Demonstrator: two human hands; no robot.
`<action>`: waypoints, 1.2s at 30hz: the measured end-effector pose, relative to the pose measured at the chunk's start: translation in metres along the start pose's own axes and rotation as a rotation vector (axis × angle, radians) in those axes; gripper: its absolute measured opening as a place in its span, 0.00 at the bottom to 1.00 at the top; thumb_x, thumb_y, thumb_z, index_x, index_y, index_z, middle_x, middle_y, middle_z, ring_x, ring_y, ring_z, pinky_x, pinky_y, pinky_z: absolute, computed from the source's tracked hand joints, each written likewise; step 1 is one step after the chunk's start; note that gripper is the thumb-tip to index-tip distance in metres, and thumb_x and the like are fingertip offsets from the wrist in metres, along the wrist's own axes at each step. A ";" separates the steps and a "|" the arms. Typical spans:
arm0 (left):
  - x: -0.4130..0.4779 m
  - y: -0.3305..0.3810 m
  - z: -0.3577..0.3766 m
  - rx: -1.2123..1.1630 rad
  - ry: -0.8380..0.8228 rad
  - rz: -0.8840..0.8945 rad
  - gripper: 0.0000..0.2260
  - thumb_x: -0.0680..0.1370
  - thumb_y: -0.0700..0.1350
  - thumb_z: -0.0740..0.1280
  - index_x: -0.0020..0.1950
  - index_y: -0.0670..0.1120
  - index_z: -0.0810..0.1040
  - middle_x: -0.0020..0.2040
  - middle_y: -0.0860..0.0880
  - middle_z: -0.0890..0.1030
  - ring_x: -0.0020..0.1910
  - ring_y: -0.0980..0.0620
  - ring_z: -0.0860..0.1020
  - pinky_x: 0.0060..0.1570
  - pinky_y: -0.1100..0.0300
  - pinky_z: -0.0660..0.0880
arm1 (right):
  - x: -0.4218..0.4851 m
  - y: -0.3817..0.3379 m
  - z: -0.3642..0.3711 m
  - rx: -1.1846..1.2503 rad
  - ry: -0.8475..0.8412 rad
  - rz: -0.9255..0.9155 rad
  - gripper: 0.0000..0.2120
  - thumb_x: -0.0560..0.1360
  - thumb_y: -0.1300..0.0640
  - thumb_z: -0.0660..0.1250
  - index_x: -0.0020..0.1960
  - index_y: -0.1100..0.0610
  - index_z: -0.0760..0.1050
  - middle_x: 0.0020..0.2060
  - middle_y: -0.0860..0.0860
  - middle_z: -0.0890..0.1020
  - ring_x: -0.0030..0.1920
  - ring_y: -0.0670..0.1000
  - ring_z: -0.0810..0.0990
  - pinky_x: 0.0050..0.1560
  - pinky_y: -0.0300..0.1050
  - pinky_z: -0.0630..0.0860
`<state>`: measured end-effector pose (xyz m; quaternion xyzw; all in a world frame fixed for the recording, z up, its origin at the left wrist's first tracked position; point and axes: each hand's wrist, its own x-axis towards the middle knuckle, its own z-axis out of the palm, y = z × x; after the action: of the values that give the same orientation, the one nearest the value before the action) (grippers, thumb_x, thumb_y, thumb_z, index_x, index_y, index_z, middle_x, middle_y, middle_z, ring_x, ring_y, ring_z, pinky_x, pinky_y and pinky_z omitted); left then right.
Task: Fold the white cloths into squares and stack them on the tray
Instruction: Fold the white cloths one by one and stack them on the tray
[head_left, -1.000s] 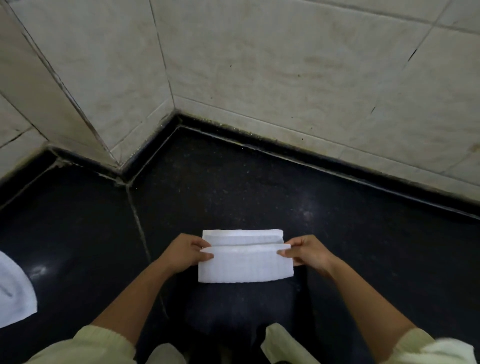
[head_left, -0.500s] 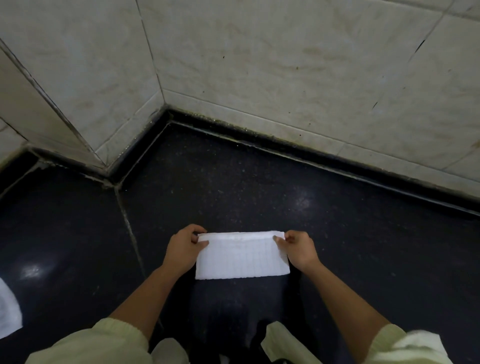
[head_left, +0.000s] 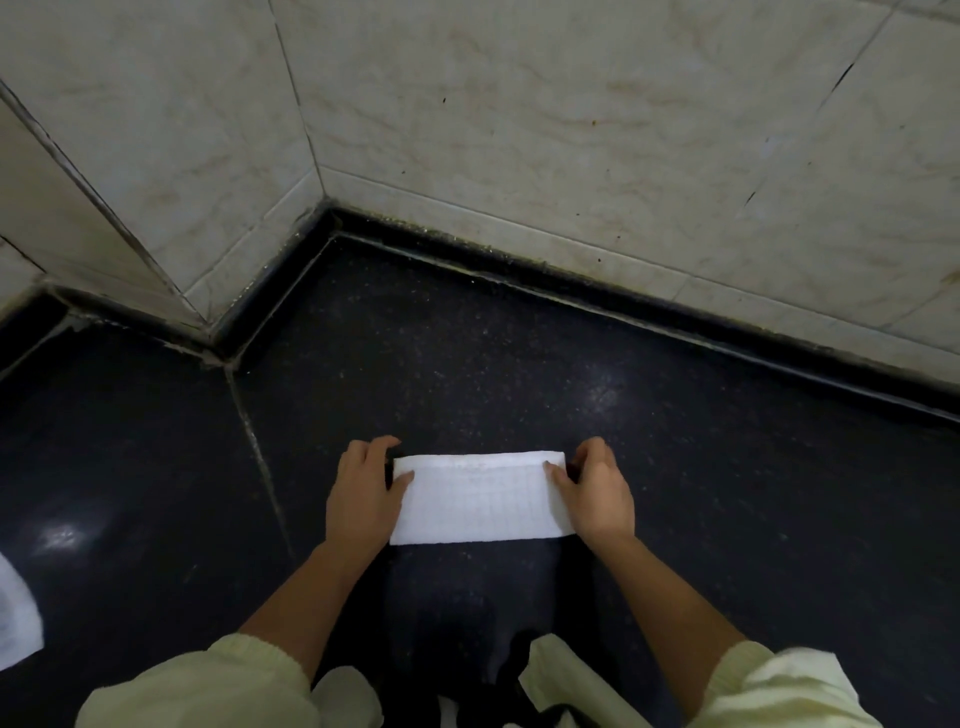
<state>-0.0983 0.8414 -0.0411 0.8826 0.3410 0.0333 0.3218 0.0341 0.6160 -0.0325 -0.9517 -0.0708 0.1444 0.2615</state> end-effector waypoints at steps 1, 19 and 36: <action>-0.005 0.000 0.000 0.020 0.024 0.037 0.18 0.77 0.48 0.68 0.65 0.49 0.72 0.58 0.49 0.71 0.56 0.53 0.71 0.47 0.59 0.72 | -0.004 0.001 -0.002 -0.011 0.013 -0.039 0.11 0.77 0.48 0.65 0.48 0.53 0.66 0.46 0.47 0.73 0.42 0.49 0.75 0.39 0.44 0.71; -0.048 -0.021 0.008 0.114 -0.151 -0.025 0.18 0.70 0.63 0.70 0.55 0.58 0.71 0.58 0.55 0.65 0.61 0.53 0.62 0.62 0.53 0.58 | -0.040 0.021 -0.002 0.145 -0.084 0.184 0.21 0.67 0.47 0.77 0.52 0.57 0.74 0.49 0.50 0.75 0.47 0.50 0.78 0.44 0.44 0.75; -0.049 -0.013 -0.001 0.088 -0.183 -0.025 0.16 0.72 0.59 0.70 0.55 0.55 0.72 0.56 0.54 0.67 0.60 0.54 0.65 0.61 0.53 0.63 | -0.026 -0.012 -0.011 0.776 -0.204 0.578 0.08 0.71 0.62 0.72 0.44 0.63 0.74 0.42 0.58 0.79 0.41 0.55 0.79 0.39 0.48 0.79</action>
<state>-0.1433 0.8184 -0.0401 0.8910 0.3222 -0.0665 0.3130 0.0119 0.6158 -0.0111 -0.7457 0.2297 0.3193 0.5377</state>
